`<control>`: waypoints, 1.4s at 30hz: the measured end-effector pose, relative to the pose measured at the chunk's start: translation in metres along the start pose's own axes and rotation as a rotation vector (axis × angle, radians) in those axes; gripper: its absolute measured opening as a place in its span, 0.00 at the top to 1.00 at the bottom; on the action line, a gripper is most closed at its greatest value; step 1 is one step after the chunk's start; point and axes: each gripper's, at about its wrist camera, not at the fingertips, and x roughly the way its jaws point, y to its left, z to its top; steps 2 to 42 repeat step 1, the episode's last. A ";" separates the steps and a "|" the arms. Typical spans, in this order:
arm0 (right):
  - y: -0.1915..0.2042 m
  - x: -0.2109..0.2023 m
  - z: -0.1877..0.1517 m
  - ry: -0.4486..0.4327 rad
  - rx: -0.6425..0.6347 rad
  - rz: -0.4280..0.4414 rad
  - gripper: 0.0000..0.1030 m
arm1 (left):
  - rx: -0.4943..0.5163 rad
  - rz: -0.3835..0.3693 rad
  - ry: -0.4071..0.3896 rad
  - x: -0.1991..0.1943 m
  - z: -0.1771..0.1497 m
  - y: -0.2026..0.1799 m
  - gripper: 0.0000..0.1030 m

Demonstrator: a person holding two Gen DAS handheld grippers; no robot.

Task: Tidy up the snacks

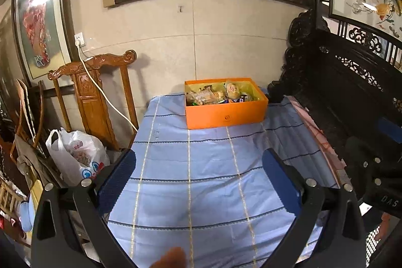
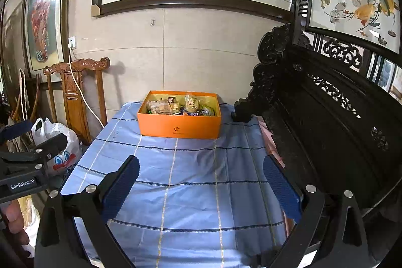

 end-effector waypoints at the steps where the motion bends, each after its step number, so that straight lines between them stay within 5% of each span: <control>1: -0.001 0.001 0.000 0.001 -0.001 0.001 0.04 | -0.004 -0.002 0.001 0.001 -0.001 0.001 0.04; 42: -0.001 0.001 0.000 0.001 -0.001 0.001 0.04 | -0.004 -0.002 0.001 0.001 -0.001 0.001 0.04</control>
